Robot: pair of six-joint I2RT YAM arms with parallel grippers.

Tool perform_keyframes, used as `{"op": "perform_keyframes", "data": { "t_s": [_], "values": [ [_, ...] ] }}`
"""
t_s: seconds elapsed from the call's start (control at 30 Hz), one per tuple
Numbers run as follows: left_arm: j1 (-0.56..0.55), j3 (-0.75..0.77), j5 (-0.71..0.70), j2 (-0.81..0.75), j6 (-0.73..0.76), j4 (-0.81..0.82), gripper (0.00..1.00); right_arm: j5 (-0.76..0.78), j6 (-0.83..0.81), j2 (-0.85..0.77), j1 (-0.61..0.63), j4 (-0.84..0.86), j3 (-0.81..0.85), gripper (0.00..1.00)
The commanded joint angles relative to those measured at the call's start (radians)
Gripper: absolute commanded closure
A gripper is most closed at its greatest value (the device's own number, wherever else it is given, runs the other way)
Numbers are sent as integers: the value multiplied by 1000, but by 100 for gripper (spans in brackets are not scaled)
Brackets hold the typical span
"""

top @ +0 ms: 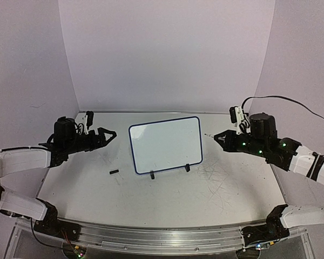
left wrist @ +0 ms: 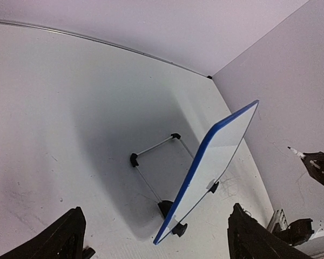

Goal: Write a sentence on the whiteboard
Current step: Hold the whiteboard at the center of the board.

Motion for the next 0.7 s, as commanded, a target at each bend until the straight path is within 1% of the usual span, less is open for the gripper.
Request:
{"op": "perform_keyframes", "data": {
  "t_s": [0.0, 0.07, 0.13, 0.2, 0.37, 0.47, 0.57, 0.67],
  "values": [
    [5, -58, 131, 34, -53, 275, 7, 16, -9, 17, 52, 63, 60, 100],
    [5, -90, 178, 49, -77, 390, 7, 23, -8, 19, 72, 66, 69, 100],
    [4, -119, 185, 63, -81, 476, 8, 35, -8, 18, 92, 69, 82, 100],
    [4, -125, 182, 78, -74, 509, 8, 56, -15, 14, 108, 70, 93, 100],
    [4, -109, 250, 165, -90, 579, 9, 71, -21, -4, 122, 90, 101, 100],
    [6, -131, 299, 237, -161, 761, 9, 67, -18, 1, 130, 101, 106, 100],
    [6, -132, 355, 329, -246, 939, 12, 66, -16, 9, 137, 106, 110, 100],
    [6, -140, 369, 360, -259, 1002, 12, 66, -13, 10, 144, 107, 112, 100]
  ]
}}
